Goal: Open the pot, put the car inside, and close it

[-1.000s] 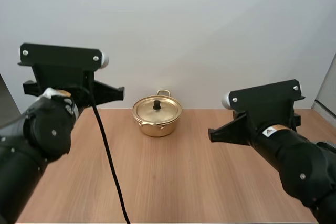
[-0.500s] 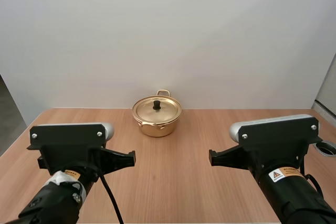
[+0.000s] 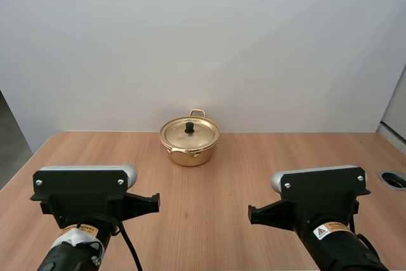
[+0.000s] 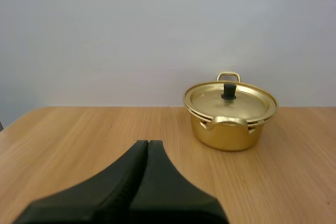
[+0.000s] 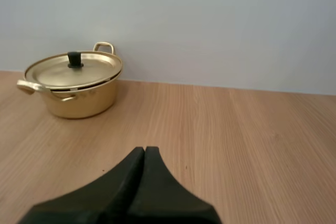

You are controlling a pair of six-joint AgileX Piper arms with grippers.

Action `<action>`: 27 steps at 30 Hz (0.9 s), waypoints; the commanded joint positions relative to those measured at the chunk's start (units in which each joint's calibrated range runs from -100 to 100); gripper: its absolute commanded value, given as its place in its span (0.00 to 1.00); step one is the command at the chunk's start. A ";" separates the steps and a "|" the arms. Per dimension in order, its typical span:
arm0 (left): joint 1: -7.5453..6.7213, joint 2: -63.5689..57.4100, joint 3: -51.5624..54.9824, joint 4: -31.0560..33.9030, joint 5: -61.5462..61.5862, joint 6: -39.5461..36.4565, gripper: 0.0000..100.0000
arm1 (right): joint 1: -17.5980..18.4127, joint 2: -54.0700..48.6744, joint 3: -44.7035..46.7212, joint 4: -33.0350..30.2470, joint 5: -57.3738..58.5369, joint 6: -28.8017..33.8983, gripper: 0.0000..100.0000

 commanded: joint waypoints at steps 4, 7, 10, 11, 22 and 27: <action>0.04 0.00 0.00 0.03 2.21 0.02 0.00 | -0.01 0.00 0.00 -1.42 0.80 0.00 0.00; 0.04 0.00 0.00 0.03 2.21 0.02 0.00 | -0.01 0.00 0.00 -1.67 2.82 0.00 0.00; 0.04 0.00 0.00 0.03 2.21 0.02 0.00 | -0.01 0.00 0.00 -1.79 3.22 0.00 0.00; 0.04 0.00 0.00 0.03 2.21 0.02 0.00 | -0.01 0.00 0.00 -1.79 3.40 0.21 0.00; 0.04 0.00 0.00 0.03 2.21 0.02 0.00 | -0.01 0.00 0.00 -2.01 3.54 1.44 0.00; 0.04 0.00 0.00 0.03 2.21 0.02 0.00 | -0.01 0.00 0.00 -1.40 3.56 1.44 0.00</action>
